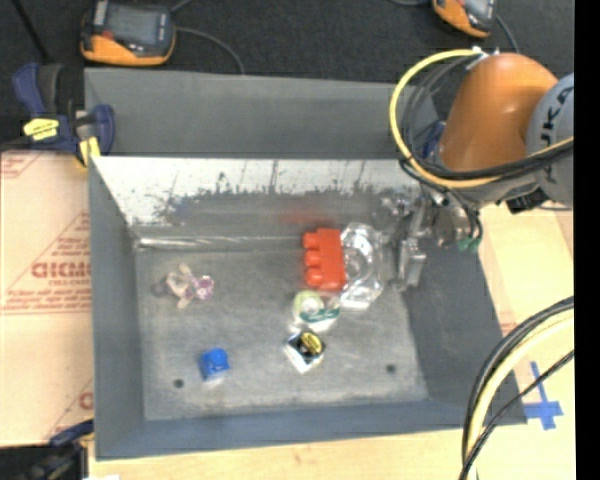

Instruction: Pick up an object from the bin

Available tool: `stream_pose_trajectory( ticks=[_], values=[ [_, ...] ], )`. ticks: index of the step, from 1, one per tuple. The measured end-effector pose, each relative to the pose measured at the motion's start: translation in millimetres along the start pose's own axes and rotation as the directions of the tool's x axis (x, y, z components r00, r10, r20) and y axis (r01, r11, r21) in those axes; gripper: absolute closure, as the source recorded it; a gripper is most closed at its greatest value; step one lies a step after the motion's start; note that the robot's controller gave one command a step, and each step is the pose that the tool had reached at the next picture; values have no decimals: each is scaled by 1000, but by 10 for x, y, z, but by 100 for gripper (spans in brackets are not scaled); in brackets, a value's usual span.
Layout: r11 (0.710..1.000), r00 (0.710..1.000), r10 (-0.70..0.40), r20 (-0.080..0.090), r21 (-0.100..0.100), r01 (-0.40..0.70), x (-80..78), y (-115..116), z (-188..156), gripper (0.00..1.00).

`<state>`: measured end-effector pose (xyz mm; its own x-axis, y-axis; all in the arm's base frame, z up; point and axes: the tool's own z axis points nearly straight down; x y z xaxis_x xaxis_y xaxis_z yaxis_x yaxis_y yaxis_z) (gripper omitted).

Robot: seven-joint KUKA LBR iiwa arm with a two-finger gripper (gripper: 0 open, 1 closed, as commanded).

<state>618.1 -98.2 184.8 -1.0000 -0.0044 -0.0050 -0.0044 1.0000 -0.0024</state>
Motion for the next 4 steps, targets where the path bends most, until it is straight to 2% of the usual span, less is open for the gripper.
stream_pose_trajectory(
  ticks=[1, 2, 3, 4],
  values=[
    [999, 999, -51, -1, -3, 51, 527, 483, 1084, 0],
    [949, 949, -315, -2, -5, 315, 899, 1121, 1138, 0],
    [949, 949, -314, -2, -3, 314, 893, 1101, 1135, 100],
    [951, 951, -309, 6, -1, 309, 888, 1275, -26, 100]
  ],
)
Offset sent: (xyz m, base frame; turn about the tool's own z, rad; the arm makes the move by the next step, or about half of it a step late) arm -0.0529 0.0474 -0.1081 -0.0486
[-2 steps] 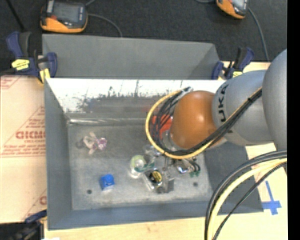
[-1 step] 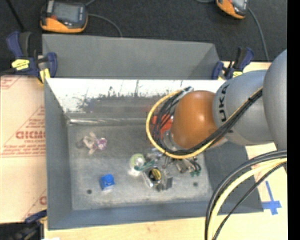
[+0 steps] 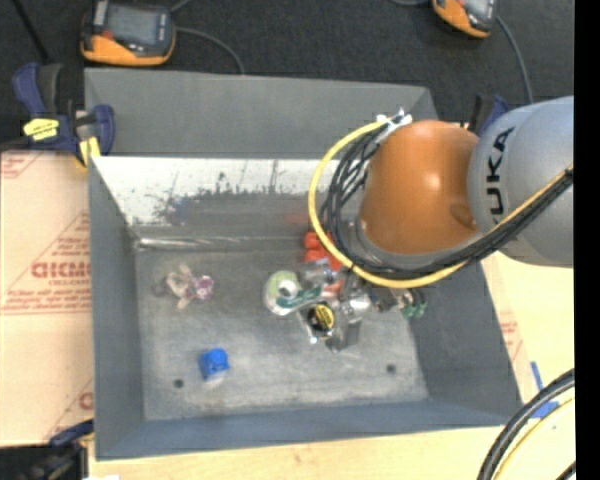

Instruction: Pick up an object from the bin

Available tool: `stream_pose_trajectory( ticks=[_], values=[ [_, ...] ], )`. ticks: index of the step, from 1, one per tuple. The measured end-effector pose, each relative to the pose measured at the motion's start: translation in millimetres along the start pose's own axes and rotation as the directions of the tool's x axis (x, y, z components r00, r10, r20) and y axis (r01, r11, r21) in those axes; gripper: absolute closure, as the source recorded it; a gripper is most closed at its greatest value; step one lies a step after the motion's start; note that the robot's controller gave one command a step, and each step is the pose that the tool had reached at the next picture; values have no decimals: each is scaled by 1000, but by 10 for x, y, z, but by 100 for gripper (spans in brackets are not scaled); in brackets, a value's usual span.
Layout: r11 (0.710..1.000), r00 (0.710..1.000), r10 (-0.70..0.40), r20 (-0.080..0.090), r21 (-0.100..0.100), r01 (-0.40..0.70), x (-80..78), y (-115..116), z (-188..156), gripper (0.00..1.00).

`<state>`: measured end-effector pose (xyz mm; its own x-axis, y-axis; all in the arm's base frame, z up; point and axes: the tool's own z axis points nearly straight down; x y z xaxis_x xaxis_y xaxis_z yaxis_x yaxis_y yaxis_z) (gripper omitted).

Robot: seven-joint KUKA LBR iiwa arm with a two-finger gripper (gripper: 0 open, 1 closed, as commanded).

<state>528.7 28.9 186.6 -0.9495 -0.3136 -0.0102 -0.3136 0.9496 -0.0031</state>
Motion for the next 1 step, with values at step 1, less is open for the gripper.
stream_pose_trajectory(
  ticks=[1],
  values=[
    [1000, 1000, -29, 3, 2, 29, -277, -177, -1014, 100]
  ],
)
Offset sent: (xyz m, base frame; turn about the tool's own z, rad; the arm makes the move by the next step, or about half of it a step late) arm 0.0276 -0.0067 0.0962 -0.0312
